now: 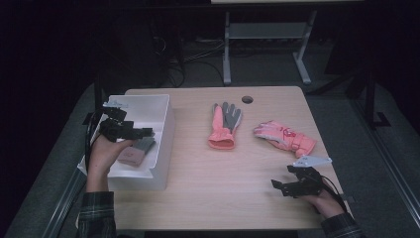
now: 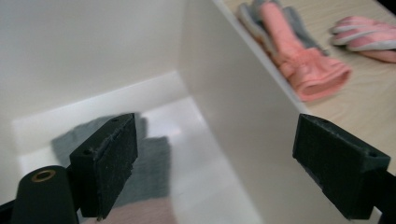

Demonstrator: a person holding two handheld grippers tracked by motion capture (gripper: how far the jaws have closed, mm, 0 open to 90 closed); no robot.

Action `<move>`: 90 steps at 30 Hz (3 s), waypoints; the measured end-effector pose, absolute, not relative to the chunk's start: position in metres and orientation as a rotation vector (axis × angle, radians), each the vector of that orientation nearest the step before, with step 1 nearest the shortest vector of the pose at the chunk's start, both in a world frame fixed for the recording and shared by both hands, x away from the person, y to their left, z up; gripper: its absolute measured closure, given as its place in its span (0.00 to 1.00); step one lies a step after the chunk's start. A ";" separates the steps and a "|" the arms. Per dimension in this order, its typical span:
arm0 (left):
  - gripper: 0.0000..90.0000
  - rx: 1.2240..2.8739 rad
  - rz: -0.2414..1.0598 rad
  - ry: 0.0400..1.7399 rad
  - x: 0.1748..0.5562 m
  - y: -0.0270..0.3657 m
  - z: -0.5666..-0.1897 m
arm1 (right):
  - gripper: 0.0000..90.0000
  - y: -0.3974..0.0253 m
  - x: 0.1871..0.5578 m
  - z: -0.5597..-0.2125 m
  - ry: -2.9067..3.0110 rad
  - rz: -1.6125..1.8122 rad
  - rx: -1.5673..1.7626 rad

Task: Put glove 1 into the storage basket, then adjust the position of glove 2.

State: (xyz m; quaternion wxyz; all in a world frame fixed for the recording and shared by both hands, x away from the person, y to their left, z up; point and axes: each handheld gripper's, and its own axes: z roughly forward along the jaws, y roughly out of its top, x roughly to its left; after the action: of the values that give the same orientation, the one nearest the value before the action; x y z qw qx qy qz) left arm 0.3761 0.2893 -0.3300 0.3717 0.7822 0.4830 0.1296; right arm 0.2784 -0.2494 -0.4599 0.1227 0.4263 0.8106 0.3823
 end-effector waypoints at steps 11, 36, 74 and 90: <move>0.16 2.047 0.250 1.076 0.370 0.235 -0.318 | 0.15 -0.249 0.278 -0.460 2.370 1.114 1.254; 0.36 2.109 0.196 0.901 0.378 0.130 -0.321 | 0.15 -0.246 0.277 -0.459 2.383 1.136 1.219; 1.00 2.263 0.197 0.920 0.472 0.050 -0.434 | 0.15 -0.243 0.277 -0.458 2.394 1.172 1.200; 1.00 2.250 0.106 0.911 0.446 0.060 -0.434 | 0.15 -0.242 0.277 -0.458 2.406 1.162 1.185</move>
State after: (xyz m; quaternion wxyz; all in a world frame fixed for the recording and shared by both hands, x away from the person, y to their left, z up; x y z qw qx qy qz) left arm 0.4459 0.0600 -0.4343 0.3486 0.8679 0.3515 0.0408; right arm 0.2775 -0.2419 -0.4576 0.1093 0.4032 0.8181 0.3952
